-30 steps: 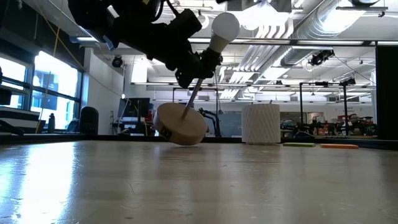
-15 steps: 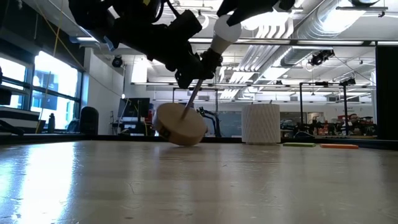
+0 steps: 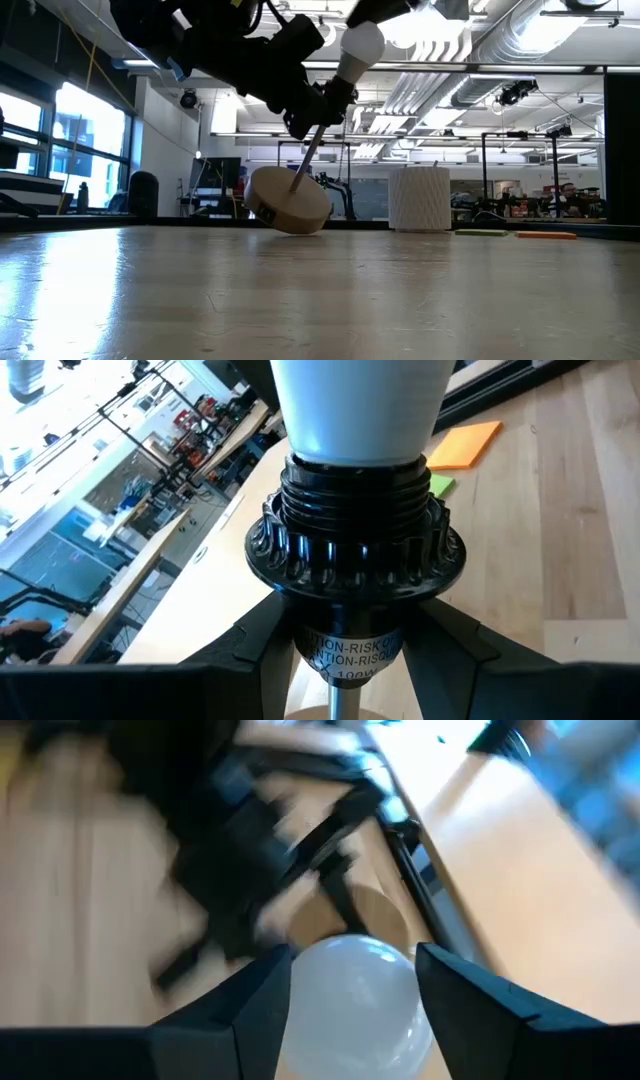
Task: Screw lightbulb
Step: Insert the light bulb into the lamp, then remove the lightbulb from the lamp
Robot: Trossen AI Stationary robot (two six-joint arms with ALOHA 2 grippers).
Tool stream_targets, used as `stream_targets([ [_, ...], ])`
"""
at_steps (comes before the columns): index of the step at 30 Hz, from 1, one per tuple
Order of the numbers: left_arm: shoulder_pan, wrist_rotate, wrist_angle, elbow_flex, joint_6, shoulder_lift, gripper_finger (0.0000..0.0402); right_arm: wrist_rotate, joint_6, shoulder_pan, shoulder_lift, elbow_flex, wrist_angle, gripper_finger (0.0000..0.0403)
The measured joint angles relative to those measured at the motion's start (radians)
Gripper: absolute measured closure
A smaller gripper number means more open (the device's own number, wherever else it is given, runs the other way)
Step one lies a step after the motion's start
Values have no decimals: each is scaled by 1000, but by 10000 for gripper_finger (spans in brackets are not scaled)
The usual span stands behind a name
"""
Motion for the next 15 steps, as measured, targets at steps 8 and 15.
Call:
stream_targets([
  [8,0,-3,35,0,-7,0,258,51,192,20,0,0,235,199],
  [15,1,25,35,0,-30,0,258,88,14,85,-60,0,365,199],
])
